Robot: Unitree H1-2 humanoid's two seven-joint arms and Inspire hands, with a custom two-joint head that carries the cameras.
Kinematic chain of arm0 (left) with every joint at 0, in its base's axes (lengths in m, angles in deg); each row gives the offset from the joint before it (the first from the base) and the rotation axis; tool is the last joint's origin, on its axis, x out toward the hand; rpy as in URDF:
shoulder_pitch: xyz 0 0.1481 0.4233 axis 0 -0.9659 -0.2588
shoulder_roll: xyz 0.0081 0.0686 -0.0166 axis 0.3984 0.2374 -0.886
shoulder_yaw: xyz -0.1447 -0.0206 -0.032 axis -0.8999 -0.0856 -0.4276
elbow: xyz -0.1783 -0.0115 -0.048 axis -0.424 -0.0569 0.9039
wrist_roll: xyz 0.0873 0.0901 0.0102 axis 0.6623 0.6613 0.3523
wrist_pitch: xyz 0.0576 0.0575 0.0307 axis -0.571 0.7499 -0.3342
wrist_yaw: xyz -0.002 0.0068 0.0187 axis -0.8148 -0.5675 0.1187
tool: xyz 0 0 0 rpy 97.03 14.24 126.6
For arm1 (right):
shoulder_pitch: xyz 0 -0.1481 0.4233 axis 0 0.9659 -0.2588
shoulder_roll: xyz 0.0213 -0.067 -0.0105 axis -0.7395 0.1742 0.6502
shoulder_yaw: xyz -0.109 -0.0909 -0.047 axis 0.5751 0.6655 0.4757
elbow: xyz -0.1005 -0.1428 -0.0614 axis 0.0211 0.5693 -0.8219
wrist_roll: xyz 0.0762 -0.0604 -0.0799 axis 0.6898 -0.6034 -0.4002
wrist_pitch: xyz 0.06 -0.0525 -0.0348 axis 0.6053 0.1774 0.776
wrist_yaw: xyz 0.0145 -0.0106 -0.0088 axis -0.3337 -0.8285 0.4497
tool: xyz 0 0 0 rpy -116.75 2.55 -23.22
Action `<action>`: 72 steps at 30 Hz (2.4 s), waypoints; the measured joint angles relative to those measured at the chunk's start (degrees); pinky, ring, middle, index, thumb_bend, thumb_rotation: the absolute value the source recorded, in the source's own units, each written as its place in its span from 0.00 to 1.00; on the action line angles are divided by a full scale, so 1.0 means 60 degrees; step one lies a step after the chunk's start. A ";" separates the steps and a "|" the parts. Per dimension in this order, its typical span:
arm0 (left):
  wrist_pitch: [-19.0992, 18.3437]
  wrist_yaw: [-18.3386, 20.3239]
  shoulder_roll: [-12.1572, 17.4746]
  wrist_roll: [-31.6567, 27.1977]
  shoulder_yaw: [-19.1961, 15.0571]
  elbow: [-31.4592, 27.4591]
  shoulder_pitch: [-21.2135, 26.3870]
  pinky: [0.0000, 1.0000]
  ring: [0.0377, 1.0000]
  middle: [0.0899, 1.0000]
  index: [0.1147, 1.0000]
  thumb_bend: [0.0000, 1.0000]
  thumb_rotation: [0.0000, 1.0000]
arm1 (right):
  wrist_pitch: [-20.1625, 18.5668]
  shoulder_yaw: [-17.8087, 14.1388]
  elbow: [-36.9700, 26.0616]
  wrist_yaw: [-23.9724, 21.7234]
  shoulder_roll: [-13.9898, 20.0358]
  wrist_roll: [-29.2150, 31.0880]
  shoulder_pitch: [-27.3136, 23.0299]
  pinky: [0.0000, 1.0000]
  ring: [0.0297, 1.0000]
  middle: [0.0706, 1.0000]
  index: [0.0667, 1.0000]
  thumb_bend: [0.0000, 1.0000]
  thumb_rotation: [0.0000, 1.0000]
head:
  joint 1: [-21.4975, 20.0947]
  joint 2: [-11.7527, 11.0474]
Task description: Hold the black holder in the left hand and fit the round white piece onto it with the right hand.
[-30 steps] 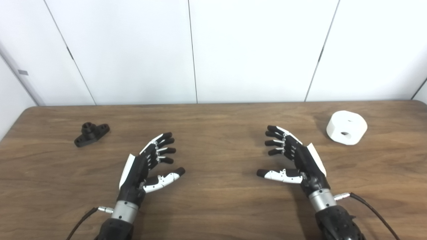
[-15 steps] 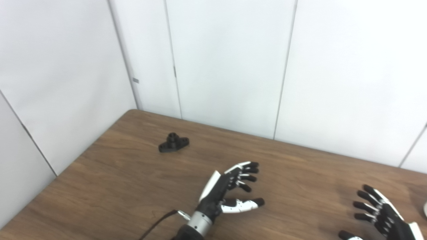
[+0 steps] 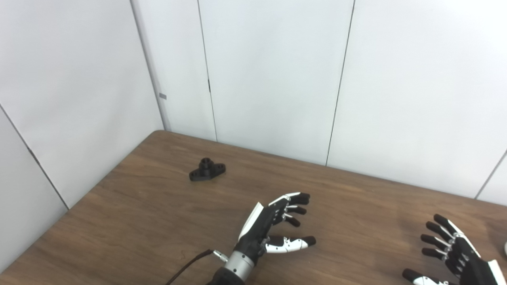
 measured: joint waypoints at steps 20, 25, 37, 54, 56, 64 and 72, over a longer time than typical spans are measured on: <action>-0.2906 0.1320 0.3332 0.0943 -0.1047 -0.2498 0.0580 0.69 0.80 0.81 0.79 0.80 0.10 | -0.0120 -0.0007 -0.0178 -0.0010 0.0041 -0.0014 -0.0001 0.68 0.76 0.84 0.88 0.64 0.00 | 0.0117 0.0015; -0.3450 0.1284 0.3745 0.1678 -0.1497 -0.2851 0.0725 0.78 0.85 0.83 0.80 0.78 0.13 | -0.0143 0.0024 -0.0179 -0.0012 0.0039 -0.0035 -0.0001 0.69 0.77 0.84 0.88 0.64 0.00 | 0.0117 0.0000; -0.3776 0.0642 0.4516 0.2104 -0.2664 -0.2445 0.1437 0.83 0.90 0.88 0.82 0.78 0.08 | -0.0411 0.0031 -0.0300 -0.0042 0.0031 0.0021 -0.0006 0.70 0.78 0.85 0.90 0.62 0.00 | 0.0161 -0.0044; -0.5599 0.0688 0.5165 0.4079 -0.1949 -0.1276 0.1537 1.00 1.00 1.00 0.91 0.98 0.30 | -0.0657 0.0107 -0.0647 -0.0130 0.0021 0.0063 0.0007 0.70 0.77 0.85 0.89 0.62 0.00 | 0.0103 0.0103; -0.5790 0.0747 0.5240 0.4224 -0.1818 -0.1177 0.1565 1.00 1.00 1.00 0.91 1.00 0.32 | -0.0718 0.0104 -0.0733 -0.0129 0.0021 0.0051 0.0036 0.70 0.78 0.86 0.88 0.62 0.00 | 0.0103 0.0117; -0.6276 0.1085 0.5514 0.4352 -0.1212 -0.0436 0.1839 0.99 1.00 1.00 0.90 1.00 0.33 | -0.0843 0.0097 -0.0790 -0.0127 -0.0012 -0.0011 0.0099 0.72 0.79 0.89 0.88 0.60 0.00 | 0.0059 0.0161; -0.6413 0.1355 0.5527 0.4626 -0.0922 0.0102 0.1960 1.00 1.00 1.00 0.93 1.00 0.36 | -0.1069 0.0102 -0.1059 -0.0127 -0.0027 -0.0079 0.0148 0.71 0.78 0.89 0.88 0.60 0.00 | 0.0044 0.0191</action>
